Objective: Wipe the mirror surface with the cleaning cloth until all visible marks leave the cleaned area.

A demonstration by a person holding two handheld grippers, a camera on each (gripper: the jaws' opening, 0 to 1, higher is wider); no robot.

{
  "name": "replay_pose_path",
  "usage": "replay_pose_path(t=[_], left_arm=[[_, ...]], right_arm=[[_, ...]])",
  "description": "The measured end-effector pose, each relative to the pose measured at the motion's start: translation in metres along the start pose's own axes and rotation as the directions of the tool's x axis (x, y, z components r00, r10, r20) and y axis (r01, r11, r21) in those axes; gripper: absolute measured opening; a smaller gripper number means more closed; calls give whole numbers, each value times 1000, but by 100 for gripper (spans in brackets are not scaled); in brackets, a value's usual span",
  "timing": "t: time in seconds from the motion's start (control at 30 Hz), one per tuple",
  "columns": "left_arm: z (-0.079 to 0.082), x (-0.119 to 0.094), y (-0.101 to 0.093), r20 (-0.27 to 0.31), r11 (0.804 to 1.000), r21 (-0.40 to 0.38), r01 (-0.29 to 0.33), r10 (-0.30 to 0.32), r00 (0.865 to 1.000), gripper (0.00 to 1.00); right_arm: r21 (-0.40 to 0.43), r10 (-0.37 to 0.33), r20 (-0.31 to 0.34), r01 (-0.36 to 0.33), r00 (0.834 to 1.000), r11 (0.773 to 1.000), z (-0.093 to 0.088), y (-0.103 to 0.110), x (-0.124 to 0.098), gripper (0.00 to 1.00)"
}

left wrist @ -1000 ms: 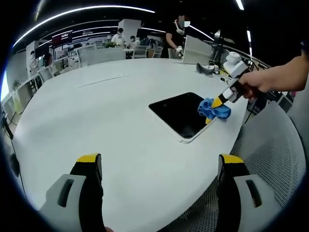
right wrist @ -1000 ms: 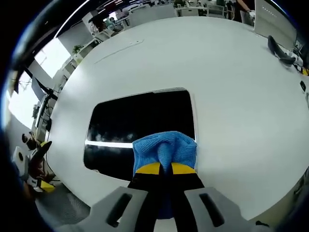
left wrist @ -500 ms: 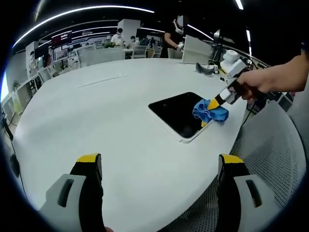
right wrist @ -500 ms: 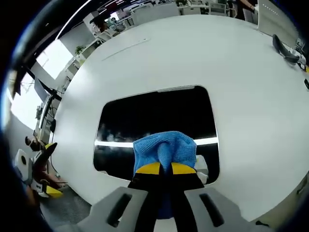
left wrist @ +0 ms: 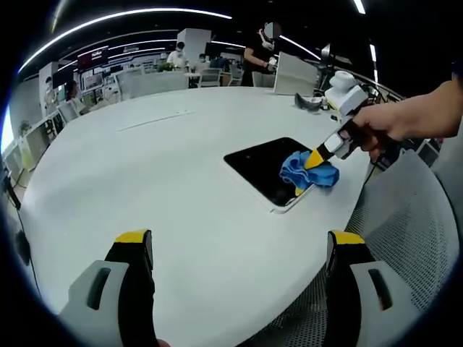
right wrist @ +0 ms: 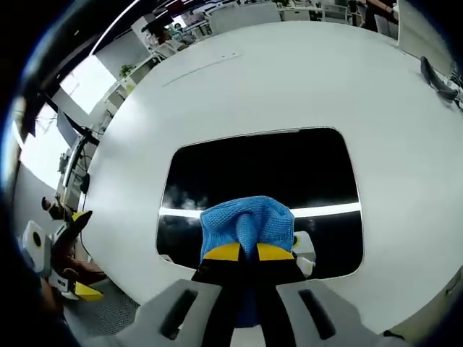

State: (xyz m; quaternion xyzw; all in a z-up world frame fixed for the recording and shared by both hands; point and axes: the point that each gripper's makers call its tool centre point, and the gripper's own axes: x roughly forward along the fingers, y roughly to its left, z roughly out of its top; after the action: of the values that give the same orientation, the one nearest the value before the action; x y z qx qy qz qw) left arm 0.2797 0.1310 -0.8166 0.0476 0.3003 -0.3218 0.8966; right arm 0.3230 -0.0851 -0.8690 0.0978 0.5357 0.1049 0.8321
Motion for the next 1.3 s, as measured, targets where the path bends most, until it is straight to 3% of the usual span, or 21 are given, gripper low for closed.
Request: replay_pose_path(t=[0.73, 0.83, 1.03, 1.3], left_arm=[[-3, 1, -2, -14, 1000, -2, 5, -5, 1000, 99], [5, 0, -9, 19, 999, 15, 28, -29, 999, 99], [8, -1, -6, 39, 1000, 11, 18, -19, 999, 99], [0, 2, 0, -8, 1000, 23, -10, 10, 1000, 99]], right_arm=[[-44, 64, -11, -64, 998, 997, -5, 52, 14, 1], [-52, 80, -7, -80, 997, 995, -3, 58, 16, 1], [-78, 81, 1, -80, 997, 994, -3, 61, 16, 1], [-72, 83, -9, -83, 997, 994, -5, 62, 16, 1]])
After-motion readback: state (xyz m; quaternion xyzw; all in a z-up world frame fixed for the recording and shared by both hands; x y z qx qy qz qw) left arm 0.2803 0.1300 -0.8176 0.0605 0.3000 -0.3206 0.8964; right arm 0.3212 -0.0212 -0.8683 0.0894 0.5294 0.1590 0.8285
